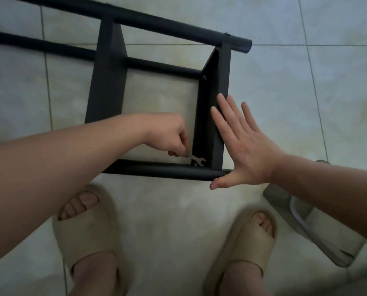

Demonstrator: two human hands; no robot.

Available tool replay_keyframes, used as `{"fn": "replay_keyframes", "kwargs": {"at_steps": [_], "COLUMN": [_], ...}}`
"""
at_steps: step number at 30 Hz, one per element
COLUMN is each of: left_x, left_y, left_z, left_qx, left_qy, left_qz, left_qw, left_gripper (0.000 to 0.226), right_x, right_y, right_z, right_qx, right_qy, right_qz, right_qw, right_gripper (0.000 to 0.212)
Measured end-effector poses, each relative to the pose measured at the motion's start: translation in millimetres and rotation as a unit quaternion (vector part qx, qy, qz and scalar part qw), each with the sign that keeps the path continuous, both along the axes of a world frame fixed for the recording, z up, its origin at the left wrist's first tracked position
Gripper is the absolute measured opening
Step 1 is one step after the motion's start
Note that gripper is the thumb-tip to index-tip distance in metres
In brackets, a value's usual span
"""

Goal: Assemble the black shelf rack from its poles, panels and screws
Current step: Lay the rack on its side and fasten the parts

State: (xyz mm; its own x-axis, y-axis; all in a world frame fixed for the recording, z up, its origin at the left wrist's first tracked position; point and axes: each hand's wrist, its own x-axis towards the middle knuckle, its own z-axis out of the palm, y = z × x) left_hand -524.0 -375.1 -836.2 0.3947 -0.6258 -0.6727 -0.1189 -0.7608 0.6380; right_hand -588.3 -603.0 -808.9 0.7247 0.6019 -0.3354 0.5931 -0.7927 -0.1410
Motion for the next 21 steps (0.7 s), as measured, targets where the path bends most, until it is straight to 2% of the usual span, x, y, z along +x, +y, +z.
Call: {"fn": "replay_keyframes", "kwargs": {"at_steps": [3, 6, 10, 14, 16, 21], "left_x": [-4, -10, -18, -24, -25, -23], "left_y": [-2, 0, -1, -6, -9, -17], "left_z": [1, 6, 6, 5, 6, 6], "left_qx": [-0.052, -0.120, -0.176, -0.178, -0.170, -0.146], "left_qy": [0.016, 0.075, 0.190, 0.291, 0.293, 0.247], "left_qz": [0.033, 0.123, 0.281, 0.374, 0.402, 0.423], "left_qw": [0.998, 0.982, 0.924, 0.862, 0.851, 0.860], "left_gripper": [0.010, 0.012, 0.015, 0.007, 0.004, 0.004], "right_x": [1, 0, 0, 0, 0, 0], "right_y": [0, 0, 0, 0, 0, 0], "right_z": [0, 0, 0, -1, -1, -1], "right_qx": [0.005, 0.005, 0.010, 0.011, 0.010, 0.015], "right_qy": [0.002, 0.000, -0.003, -0.007, -0.011, -0.012], "right_qz": [0.000, -0.002, -0.002, -0.002, -0.002, -0.002], "right_qw": [1.000, 1.000, 1.000, 1.000, 1.000, 1.000], "right_gripper": [0.141, 0.141, 0.141, 0.141, 0.140, 0.140]}}
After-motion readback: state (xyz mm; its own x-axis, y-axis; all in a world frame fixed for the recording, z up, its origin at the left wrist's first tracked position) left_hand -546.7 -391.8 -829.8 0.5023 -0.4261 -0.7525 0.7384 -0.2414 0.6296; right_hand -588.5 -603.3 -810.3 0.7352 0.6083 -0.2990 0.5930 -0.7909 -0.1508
